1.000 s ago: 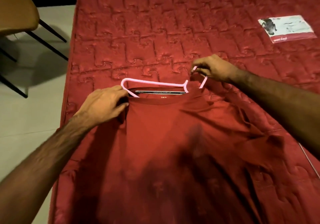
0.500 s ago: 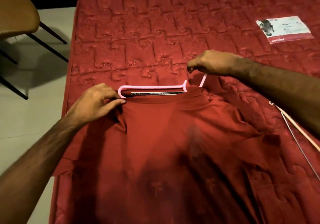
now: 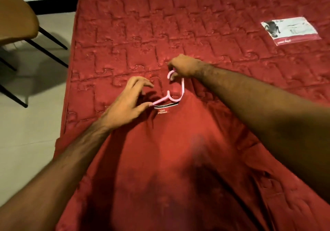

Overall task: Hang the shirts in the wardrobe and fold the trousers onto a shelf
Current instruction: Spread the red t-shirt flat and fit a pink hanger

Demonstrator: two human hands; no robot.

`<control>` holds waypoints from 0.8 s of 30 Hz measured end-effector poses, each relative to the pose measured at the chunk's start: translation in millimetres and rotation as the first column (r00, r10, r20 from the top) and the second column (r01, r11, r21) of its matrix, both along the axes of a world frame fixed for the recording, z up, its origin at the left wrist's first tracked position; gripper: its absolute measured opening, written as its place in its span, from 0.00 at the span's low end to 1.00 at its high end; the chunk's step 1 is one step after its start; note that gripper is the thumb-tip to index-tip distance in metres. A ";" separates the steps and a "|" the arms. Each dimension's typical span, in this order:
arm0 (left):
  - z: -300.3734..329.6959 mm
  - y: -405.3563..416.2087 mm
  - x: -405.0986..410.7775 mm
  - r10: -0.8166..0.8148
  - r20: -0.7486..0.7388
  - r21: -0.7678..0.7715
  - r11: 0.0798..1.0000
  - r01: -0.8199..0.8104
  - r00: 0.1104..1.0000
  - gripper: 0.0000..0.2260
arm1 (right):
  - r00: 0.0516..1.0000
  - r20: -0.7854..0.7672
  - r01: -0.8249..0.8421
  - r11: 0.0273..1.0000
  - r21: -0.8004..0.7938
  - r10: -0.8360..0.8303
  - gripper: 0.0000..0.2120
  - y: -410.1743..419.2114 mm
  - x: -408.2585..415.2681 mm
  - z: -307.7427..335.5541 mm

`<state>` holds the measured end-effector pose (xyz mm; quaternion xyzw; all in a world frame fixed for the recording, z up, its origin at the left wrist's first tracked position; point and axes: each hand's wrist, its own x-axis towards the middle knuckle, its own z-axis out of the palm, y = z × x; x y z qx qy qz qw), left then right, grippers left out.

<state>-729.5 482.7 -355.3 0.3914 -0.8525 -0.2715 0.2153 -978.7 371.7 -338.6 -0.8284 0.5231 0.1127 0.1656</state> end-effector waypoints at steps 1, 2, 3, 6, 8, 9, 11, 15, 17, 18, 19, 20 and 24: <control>-4.9 1.9 0.2 0.065 -0.055 0.014 0.998 -0.064 0.996 0.21 | 0.993 0.010 0.117 0.993 0.024 -0.117 0.20 -3.1 -3.9 -6.1; -10.0 3.3 2.4 0.142 -0.074 0.012 0.990 -0.141 0.987 0.22 | 0.977 0.035 0.211 0.977 0.032 -0.212 0.19 -5.1 -7.5 -12.1; -16.9 4.5 6.7 0.226 -0.051 0.014 0.974 -0.226 0.973 0.22 | 0.956 0.072 0.282 0.959 0.036 -0.284 0.17 -7.0 -10.8 -17.6; -35.2 8.7 22.6 0.414 0.166 0.104 0.895 -0.434 0.895 0.28 | 0.889 0.204 0.403 0.912 0.071 -0.409 0.12 -6.5 -13.9 -25.9; -43.4 10.0 29.7 0.417 0.251 0.157 0.873 -0.462 0.874 0.31 | 0.850 0.294 0.432 0.897 0.087 -0.438 0.09 -3.2 -7.7 -27.7; -45.8 9.3 31.8 0.402 0.254 0.177 0.875 -0.451 0.879 0.32 | 0.829 0.335 0.441 0.892 0.099 -0.447 0.08 -2.0 -2.0 -28.5; -47.1 5.8 34.0 0.383 0.237 0.232 0.870 -0.435 0.893 0.33 | 0.766 0.441 0.457 0.879 0.138 -0.468 0.05 -1.0 10.7 -31.4; -50.9 1.5 26.9 0.407 0.341 0.254 0.828 -0.501 0.847 0.19 | 0.653 0.588 0.429 0.873 0.232 -0.477 0.15 6.4 24.4 -28.4; -51.4 2.3 22.4 0.406 0.425 0.184 0.837 -0.516 0.809 0.15 | 0.740 0.539 0.417 0.903 0.102 -0.402 0.15 22.8 18.4 -25.6; -50.6 2.6 20.7 0.406 0.440 0.156 0.844 -0.513 0.801 0.15 | 0.770 0.509 0.424 0.905 0.043 -0.385 0.13 35.4 11.4 -27.4; -48.7 3.3 18.7 0.408 0.444 0.129 0.852 -0.508 0.798 0.14 | 0.778 0.481 0.452 0.892 0.018 -0.404 0.11 50.3 3.2 -32.0; -47.5 4.3 16.7 0.409 0.450 0.102 0.860 -0.501 0.794 0.14 | 0.775 0.446 0.495 0.869 0.012 -0.447 0.12 67.7 -7.4 -35.3; -46.1 7.4 9.1 0.405 0.476 0.025 0.881 -0.473 0.780 0.17 | 0.774 0.369 0.563 0.826 -0.031 -0.514 0.20 129.0 -45.0 -54.4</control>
